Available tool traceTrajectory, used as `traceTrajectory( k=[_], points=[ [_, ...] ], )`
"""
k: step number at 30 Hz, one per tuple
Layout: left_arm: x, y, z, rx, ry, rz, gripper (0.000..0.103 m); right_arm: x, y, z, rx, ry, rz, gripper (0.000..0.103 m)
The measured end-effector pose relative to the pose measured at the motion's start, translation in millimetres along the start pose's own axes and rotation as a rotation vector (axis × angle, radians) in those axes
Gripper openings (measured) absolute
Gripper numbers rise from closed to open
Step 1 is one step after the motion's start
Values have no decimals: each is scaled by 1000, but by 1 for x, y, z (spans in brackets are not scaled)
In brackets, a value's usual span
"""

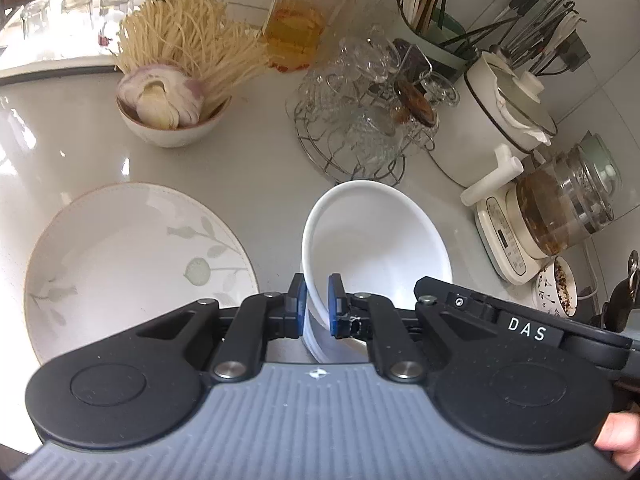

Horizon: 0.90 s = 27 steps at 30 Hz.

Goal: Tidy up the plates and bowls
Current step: 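Lift the white ceramic bowl and carry it toward the leaf-pattern plate, then lower the white ceramic bowl beside the plate and open both grippers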

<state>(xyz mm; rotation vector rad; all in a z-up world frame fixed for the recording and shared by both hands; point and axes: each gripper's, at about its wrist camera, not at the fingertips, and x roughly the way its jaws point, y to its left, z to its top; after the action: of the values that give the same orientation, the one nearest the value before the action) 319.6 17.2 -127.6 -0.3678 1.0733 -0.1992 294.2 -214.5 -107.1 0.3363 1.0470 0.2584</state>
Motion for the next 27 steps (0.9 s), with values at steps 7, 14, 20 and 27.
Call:
traceTrajectory(
  k=[7,14,20,27],
  points=[
    [12,-6,-5,20,39,7,11,3,-7,-8,7,15,-41,14],
    [16,-10,-2,30,50,23,12,8,-9,-1,27,46,-48,14],
    [21,-12,-2,28,75,27,24,10,-13,2,40,68,-54,35],
    [18,-15,1,50,67,40,45,6,-25,3,89,29,-60,55]
  ],
)
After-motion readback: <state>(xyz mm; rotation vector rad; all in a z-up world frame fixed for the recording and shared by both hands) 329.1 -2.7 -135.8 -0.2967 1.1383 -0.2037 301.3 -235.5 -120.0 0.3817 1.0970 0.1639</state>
